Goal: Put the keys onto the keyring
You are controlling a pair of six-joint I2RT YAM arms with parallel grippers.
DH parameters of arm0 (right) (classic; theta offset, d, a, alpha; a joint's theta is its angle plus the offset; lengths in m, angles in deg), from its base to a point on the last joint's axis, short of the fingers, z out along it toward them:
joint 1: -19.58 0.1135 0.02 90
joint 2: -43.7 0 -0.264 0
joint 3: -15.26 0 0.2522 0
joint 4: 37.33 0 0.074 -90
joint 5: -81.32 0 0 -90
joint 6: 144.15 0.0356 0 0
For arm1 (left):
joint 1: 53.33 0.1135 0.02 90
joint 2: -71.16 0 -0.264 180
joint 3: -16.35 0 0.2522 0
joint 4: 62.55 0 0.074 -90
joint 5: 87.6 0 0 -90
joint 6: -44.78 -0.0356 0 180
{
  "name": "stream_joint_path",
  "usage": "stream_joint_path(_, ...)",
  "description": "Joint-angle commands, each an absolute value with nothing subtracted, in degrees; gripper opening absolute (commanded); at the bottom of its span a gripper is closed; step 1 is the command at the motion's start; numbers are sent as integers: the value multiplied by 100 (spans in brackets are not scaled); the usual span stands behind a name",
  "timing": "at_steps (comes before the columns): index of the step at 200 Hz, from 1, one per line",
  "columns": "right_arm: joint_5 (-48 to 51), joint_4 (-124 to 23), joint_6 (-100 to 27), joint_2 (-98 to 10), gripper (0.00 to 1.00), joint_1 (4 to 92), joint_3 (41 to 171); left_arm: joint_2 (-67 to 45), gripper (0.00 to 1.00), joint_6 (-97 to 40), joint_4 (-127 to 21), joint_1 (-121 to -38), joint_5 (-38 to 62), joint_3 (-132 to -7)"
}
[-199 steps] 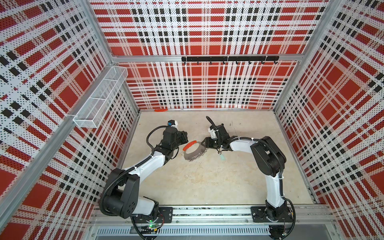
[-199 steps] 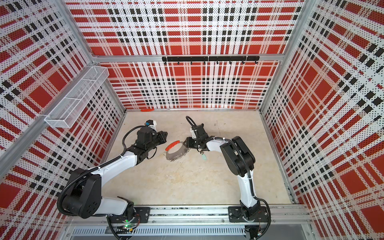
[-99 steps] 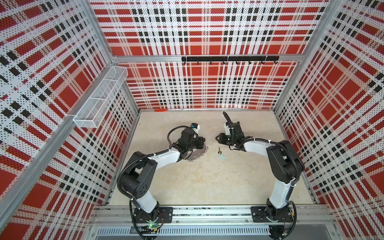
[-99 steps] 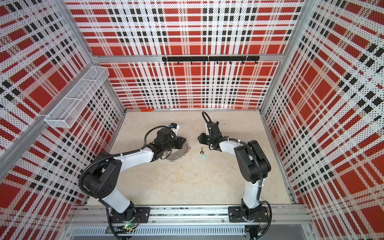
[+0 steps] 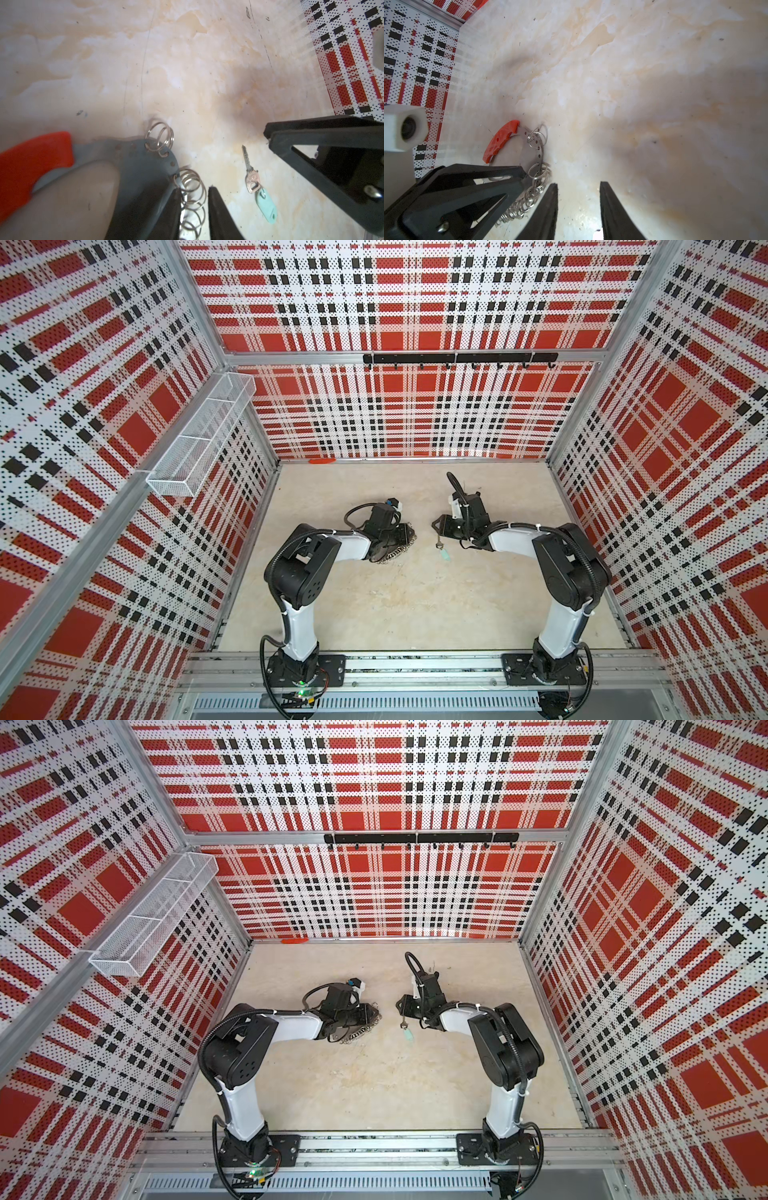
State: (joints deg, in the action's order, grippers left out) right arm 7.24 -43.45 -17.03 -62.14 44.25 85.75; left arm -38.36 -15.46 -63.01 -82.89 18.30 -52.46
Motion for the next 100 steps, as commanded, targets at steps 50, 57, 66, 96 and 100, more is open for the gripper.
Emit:
stream_joint_path(50,855,-4187,-1706,-6078,37,4332,8808,-4228,33,-1478,-6246,-8197,1529,-5749)
stream_joint_path(57,858,-4196,-1705,-6065,37,4328,8806,-4246,34,-1494,-6218,-8184,1494,-5789)
stream_joint_path(66,864,-4204,-1697,-6039,37,4315,8807,-4266,34,-1513,-6174,-8165,1445,-5822)
stream_joint_path(96,855,-4234,-1712,-5951,38,4282,8794,-4236,36,-1546,-6127,-8133,1320,-5809)
stream_joint_path(100,855,-4236,-1713,-5942,38,4279,8791,-4240,36,-1551,-6135,-8122,1328,-5807)
